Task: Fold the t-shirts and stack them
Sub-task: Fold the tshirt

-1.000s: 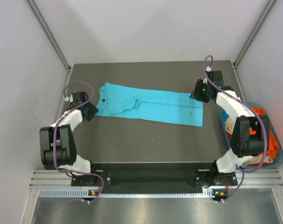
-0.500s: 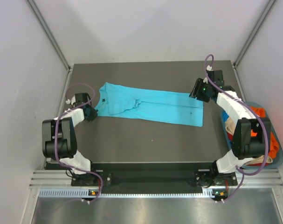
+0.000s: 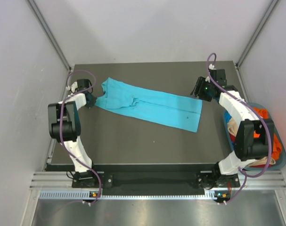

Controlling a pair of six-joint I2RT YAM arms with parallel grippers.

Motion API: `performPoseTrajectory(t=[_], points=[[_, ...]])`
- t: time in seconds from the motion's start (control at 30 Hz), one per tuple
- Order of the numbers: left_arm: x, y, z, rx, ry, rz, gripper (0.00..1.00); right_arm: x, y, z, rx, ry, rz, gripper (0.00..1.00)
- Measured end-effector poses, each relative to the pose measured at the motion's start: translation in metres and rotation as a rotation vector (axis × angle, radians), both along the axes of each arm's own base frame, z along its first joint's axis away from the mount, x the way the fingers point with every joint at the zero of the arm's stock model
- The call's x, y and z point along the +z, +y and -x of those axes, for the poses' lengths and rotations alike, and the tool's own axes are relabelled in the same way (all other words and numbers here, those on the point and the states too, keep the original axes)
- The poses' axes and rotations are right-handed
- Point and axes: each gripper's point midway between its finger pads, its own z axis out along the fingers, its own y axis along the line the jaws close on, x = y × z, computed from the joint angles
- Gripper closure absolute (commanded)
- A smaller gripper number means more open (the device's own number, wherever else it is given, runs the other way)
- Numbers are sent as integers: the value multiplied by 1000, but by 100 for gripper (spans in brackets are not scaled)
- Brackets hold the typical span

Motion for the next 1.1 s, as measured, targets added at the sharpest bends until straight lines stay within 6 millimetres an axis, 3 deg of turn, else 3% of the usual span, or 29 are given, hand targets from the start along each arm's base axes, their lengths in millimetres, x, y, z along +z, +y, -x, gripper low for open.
performPoseTrajectory(t=[0.3,0.6,0.63,0.7,0.8,0.87,1.0,1.1], points=[[5,32,-88,27,-82,-31,100,16,8,-17,4,-43,-20,41],[11,45,-169,-47,-239,27,100,-6,32,-15,73,-10,-14,41],[11,43,-177,-70,-256,49,96,-11,36,-14,89,1,-12,41],[12,38,-186,-110,-280,92,78,-22,42,-11,118,24,-11,41],[16,34,-185,-139,-288,131,61,-37,44,-6,142,64,-12,41],[19,34,-175,-138,-280,134,58,-41,45,-3,153,77,-16,41],[24,33,-130,-114,-200,115,57,-40,48,-1,168,78,-27,41],[41,31,-93,-93,-171,94,56,-34,48,3,172,69,-32,41]])
